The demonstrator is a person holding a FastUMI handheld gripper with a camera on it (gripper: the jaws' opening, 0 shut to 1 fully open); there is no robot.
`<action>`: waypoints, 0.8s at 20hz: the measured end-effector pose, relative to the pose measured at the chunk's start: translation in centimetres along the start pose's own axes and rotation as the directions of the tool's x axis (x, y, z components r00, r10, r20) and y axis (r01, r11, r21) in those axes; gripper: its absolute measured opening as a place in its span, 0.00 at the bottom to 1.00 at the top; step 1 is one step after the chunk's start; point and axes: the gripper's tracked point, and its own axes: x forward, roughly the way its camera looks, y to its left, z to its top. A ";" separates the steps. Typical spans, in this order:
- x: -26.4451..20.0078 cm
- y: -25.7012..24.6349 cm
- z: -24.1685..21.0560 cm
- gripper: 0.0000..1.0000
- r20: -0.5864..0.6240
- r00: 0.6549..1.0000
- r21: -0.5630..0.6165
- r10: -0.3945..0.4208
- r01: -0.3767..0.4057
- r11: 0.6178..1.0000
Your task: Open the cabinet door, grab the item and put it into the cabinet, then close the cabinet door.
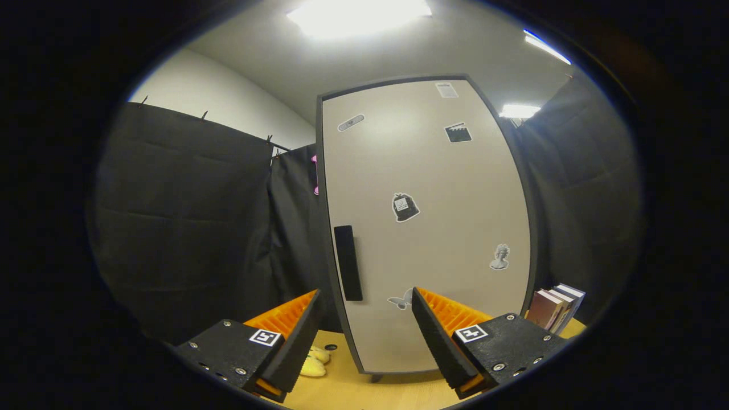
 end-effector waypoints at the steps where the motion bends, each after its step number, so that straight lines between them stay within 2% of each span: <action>1: 0.9 0.3 0.0 0.95 -0.004 1.000 -0.007 0.004 -0.004 1.000; 6: 5.5 1.9 -0.1 0.95 -0.023 1.000 -0.045 0.012 -0.013 0.999; 10: 9.1 1.7 -0.4 0.93 -0.036 0.999 -0.054 -0.025 0.023 0.998; 12: 10.7 1.7 -0.9 0.88 -0.067 0.997 -0.045 -0.031 0.028 0.999; 16: 12.9 2.1 -2.1 0.67 -0.110 0.994 -0.045 -0.029 0.025 0.999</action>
